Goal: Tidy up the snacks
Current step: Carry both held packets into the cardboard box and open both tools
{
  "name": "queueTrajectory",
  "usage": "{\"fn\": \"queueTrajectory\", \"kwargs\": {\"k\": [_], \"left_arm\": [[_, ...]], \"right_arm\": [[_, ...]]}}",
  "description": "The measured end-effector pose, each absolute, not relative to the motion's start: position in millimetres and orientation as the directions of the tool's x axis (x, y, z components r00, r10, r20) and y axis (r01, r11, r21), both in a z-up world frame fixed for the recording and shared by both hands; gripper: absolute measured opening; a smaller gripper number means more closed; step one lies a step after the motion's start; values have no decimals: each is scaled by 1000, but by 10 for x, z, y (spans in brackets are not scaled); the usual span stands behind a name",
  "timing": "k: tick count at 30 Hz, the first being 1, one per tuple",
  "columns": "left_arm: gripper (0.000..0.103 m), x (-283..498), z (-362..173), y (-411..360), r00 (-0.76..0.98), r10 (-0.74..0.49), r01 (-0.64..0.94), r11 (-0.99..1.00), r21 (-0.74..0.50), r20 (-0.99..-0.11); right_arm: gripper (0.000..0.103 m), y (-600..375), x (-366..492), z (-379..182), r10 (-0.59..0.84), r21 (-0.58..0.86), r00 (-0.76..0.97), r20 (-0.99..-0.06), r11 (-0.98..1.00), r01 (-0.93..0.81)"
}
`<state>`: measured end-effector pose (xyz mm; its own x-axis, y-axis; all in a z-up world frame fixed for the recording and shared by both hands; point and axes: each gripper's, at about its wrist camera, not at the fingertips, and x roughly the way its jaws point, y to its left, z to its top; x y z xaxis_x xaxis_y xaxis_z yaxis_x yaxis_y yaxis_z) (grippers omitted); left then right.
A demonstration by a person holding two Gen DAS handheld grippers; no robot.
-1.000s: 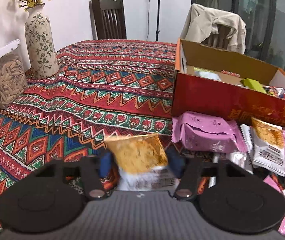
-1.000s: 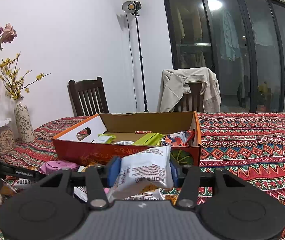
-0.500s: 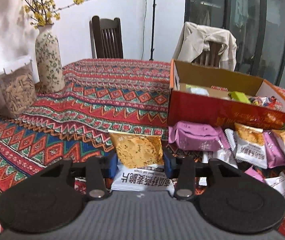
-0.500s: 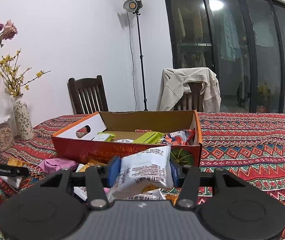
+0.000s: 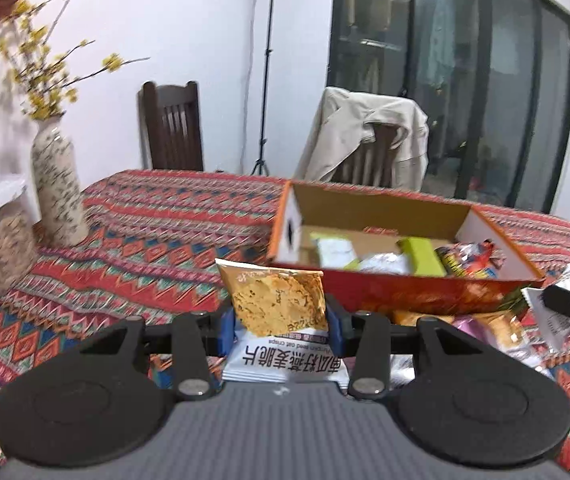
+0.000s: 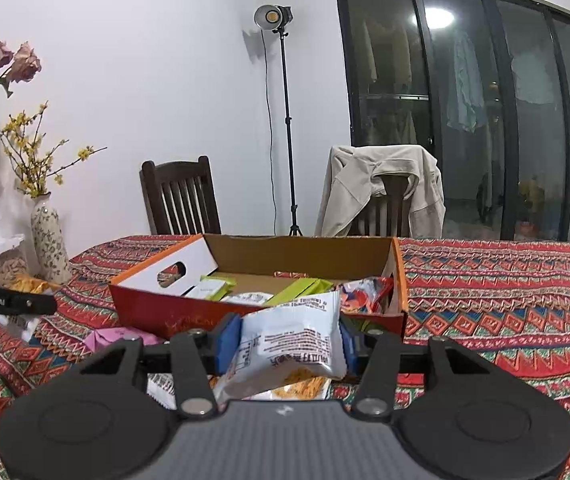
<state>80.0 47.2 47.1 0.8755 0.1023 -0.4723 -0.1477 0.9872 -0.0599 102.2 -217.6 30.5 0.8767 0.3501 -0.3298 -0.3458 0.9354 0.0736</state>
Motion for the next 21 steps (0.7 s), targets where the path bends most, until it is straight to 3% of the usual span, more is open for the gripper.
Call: {"fn": "queueTrajectory", "kwargs": {"k": [21], "left_arm": [[44,1733,829,66,907,20,-74,991,-113,-421]], "right_arm": [[49,-2027,1684,755,290,34,907,-306,955,-294]]}}
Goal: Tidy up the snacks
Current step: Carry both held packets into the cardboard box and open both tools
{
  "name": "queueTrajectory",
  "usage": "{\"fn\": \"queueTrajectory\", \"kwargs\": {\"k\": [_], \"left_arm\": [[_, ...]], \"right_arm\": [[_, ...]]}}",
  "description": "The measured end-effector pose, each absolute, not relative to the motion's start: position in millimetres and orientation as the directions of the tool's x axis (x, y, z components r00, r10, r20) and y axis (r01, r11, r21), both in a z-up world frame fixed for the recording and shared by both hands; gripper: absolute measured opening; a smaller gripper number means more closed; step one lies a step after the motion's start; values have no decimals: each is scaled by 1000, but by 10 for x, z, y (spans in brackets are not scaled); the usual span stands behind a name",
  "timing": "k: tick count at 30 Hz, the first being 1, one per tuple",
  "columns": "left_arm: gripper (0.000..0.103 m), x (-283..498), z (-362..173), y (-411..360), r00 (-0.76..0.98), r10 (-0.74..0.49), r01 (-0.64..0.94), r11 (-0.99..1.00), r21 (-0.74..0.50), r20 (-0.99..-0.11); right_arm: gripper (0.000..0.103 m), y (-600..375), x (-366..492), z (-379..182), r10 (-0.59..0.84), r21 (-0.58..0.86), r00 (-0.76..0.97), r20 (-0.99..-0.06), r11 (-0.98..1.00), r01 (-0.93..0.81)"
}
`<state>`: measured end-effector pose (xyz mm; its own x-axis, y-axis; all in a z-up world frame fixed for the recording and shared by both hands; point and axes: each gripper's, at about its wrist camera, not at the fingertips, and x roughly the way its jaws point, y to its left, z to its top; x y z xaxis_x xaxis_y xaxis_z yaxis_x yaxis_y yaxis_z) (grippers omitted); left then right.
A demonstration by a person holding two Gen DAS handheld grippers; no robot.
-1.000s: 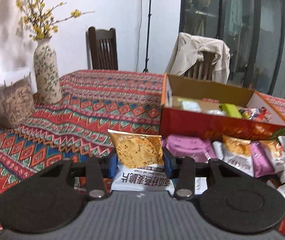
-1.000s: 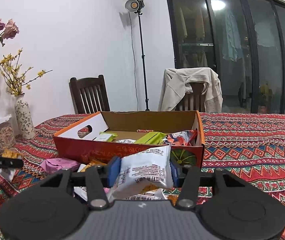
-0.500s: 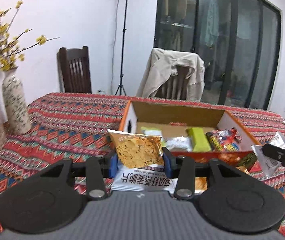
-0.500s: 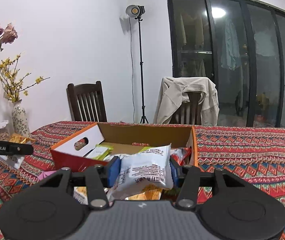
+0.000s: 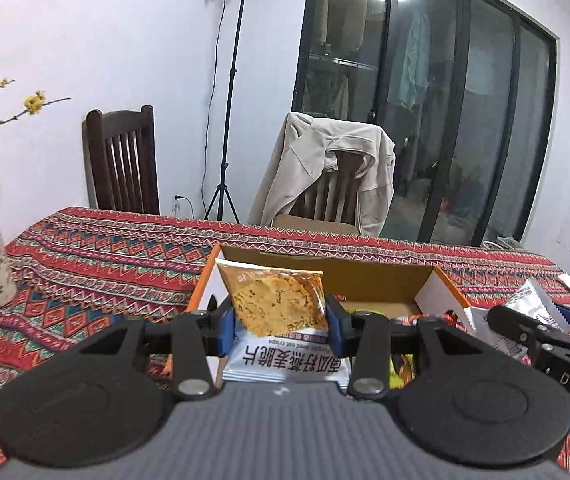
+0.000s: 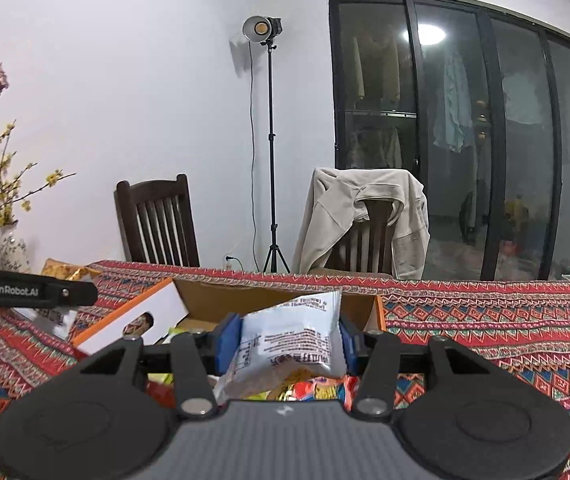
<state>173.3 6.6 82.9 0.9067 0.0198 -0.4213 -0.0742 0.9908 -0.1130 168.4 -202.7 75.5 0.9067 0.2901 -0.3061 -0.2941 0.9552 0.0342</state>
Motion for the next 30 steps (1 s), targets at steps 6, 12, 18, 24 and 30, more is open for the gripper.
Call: {"fn": "queueTrajectory", "kwargs": {"k": [6,12,18,24,30], "left_arm": [[44,2128,787,96,902,27,-101,983,-150,-431],[44,2389,577,152,888,38,-125,979,-162,-458],[44,2465,405,195,877,50,-131,982,-138,-478],[44,2497,318,168,871,53,-124,986,-115,-488],[44,2515,290,160,867,38,-111,987,-118,-497]], "right_arm": [[49,-1912,2021,768,278,30,907,-317,959,-283],[49,-1889,2291,616,254,50,912,-323,967,-252],[49,-1955,2412,438,250,64,908,-336,968,-243],[49,-2008,2496,332,250,87,894,-371,968,-235],[49,-1979,2544,271,256,81,885,-388,966,-244]]}}
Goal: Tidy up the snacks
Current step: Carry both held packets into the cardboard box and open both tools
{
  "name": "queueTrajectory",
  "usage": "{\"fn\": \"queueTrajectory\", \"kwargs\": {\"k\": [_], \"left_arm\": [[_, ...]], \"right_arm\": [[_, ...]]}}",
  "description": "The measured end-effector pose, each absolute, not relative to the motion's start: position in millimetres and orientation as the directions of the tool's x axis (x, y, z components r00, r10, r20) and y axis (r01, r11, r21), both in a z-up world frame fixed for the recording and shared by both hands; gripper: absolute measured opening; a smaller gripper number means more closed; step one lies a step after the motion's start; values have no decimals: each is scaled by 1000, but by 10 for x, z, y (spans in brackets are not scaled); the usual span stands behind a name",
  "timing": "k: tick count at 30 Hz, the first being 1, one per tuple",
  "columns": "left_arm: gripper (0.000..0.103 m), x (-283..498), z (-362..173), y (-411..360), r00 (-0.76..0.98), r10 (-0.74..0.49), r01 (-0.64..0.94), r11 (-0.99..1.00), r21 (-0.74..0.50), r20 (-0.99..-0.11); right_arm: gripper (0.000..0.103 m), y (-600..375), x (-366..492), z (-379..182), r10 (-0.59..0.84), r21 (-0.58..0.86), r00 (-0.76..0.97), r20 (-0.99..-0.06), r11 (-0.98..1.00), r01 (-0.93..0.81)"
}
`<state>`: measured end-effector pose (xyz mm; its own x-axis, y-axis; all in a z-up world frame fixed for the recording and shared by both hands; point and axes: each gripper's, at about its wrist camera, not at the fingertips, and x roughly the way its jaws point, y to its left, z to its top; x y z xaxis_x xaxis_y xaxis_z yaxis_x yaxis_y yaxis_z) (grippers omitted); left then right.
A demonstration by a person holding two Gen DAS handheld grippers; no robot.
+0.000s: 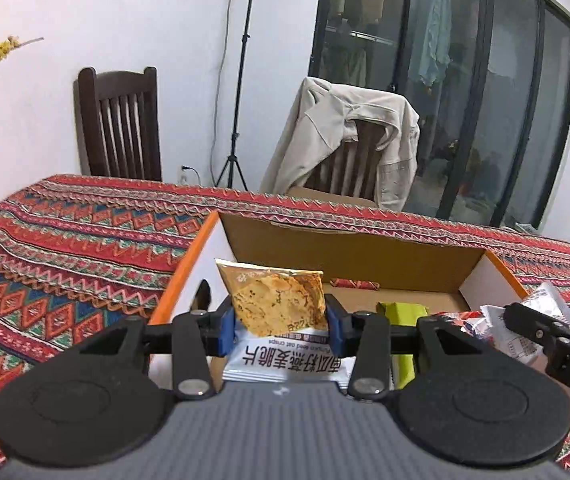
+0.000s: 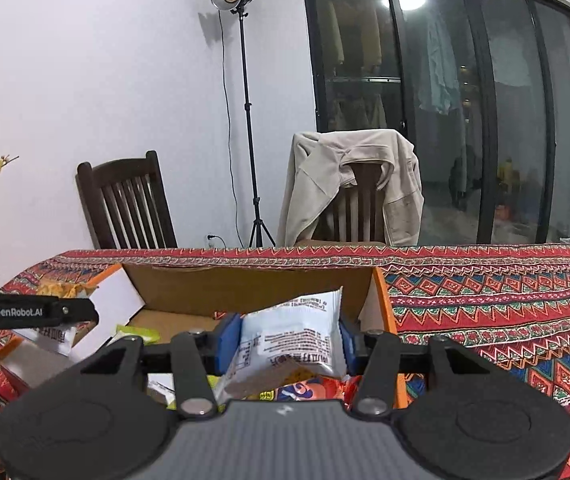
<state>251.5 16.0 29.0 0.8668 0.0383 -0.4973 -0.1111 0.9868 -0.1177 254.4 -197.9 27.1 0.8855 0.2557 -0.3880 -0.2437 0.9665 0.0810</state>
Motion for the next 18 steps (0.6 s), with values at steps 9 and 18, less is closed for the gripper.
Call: {"fn": "queueTrajectory", "kwargs": {"k": [9,18], "left_arm": [[103,2394,326,134,897,84,-148,982,-116,-435],[103,2357,376,96,899,83,-141,984,-105,-429]], "right_arm": [[100,-1984,2536,222,242,79,879,-410,970,-230],[103,-2001,2500,254,229,79,882,-411,973,-215]]}}
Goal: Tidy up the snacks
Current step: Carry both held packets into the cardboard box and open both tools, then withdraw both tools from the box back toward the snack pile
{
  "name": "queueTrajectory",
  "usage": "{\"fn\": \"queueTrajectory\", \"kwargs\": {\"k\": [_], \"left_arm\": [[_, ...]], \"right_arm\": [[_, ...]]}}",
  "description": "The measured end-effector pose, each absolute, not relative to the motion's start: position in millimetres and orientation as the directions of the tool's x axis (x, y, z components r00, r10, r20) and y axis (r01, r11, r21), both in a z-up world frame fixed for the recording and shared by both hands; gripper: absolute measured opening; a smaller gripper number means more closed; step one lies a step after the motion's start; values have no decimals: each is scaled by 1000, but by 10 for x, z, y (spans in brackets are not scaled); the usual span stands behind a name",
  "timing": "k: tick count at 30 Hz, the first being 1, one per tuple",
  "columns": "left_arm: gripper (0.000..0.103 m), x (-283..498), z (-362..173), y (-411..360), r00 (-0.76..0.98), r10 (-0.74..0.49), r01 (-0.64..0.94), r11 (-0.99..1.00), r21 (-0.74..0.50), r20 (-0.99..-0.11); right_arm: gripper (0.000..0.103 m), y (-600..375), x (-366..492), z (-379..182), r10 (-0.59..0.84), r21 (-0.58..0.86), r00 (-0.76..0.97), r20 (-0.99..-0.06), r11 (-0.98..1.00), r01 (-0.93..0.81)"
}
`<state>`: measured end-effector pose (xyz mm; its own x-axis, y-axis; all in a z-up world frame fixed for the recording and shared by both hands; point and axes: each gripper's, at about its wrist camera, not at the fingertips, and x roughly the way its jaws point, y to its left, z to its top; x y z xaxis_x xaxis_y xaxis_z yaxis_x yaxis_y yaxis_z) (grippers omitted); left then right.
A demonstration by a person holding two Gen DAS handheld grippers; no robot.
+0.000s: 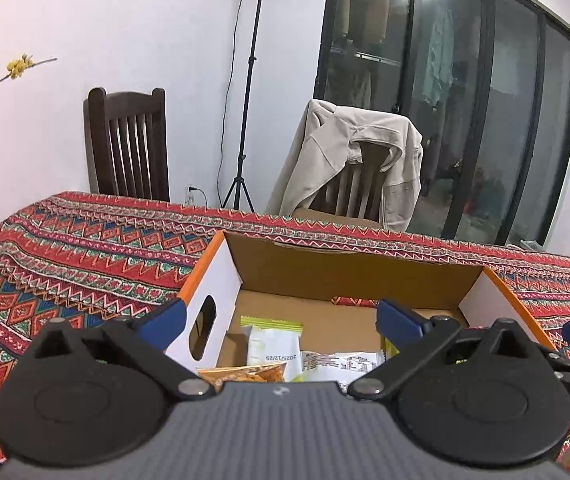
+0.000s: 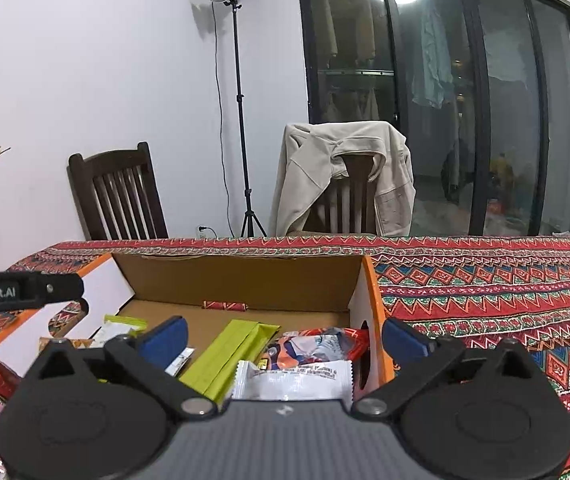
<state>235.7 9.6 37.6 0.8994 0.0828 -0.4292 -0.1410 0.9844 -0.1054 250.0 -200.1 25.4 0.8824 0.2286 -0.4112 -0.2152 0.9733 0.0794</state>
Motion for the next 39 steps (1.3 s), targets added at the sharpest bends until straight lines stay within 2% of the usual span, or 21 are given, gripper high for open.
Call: {"fn": "queueTrajectory", "kwargs": {"k": [15,22,30,39], "left_arm": [[103,1988,765,5,924,79,-119,989,-85,-373],[103,1592,912,52,924,41,-77,994,-80,-381],[103,1107,671,131,905,11,-44,997,-69,-425],[103,752,331,256,886,7,-63,993,-105,-464]], "right_arm": [[103,-2064,2211,553,230,70,903,-363,973,-220],[103,-2134,1860,703,250,48,896,-367,967,-251],[103,-2326,1394,624,272,60,879,-390,961,-271],[103,-2524,983,284,264,86,835,-482,963,-255]]}}
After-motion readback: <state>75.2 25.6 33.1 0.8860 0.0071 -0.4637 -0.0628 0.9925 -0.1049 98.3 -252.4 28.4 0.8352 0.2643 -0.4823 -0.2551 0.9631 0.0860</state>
